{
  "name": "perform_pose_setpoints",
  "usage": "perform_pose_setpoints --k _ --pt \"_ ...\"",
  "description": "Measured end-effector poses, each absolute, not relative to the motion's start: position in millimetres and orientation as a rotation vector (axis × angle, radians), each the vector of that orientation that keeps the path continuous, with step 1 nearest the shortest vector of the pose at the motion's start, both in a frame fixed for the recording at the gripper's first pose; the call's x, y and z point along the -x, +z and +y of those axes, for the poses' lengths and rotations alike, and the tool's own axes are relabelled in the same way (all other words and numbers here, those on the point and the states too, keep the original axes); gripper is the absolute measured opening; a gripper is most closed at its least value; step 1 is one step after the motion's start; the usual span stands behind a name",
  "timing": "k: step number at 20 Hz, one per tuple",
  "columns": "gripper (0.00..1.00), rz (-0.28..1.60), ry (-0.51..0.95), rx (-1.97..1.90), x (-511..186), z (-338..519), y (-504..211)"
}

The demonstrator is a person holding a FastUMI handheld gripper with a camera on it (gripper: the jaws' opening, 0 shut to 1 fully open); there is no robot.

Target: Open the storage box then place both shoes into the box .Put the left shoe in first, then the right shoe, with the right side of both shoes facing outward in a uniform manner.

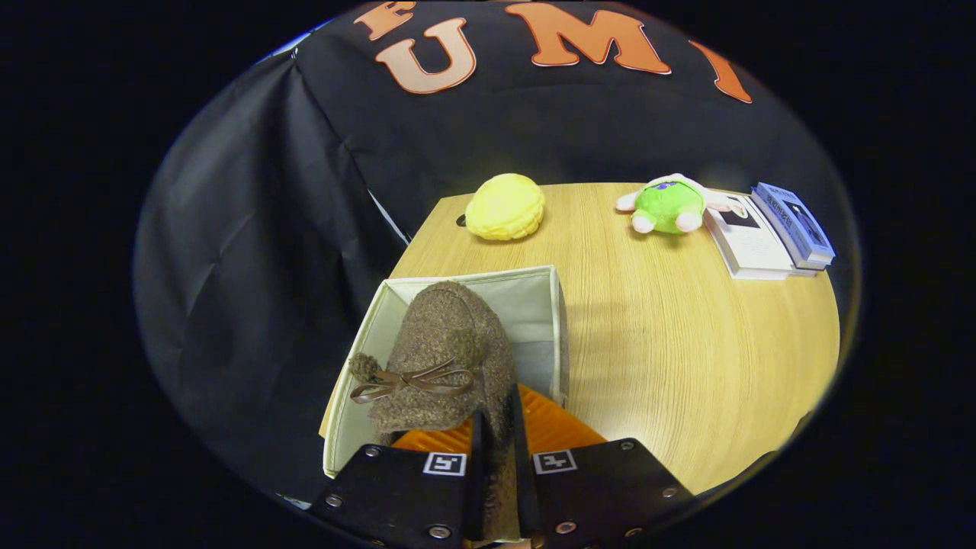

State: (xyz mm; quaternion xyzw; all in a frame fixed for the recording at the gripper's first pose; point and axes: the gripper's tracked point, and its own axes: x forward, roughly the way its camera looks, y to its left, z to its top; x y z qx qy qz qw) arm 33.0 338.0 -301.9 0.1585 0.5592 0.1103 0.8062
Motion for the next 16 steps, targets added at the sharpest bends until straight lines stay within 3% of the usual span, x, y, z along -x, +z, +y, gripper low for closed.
perform_pose_setpoints --k 2,5,7,16 --pt "0.25 1.188 0.244 -0.357 -32.0 335.3 -295.9" --pt "0.47 1.135 0.272 -0.41 -37.9 334.6 -279.0" --pt "0.56 1.085 0.28 -0.428 -43.1 327.0 -261.0" --pt "0.82 0.786 0.317 -0.372 -41.1 265.2 -185.8"
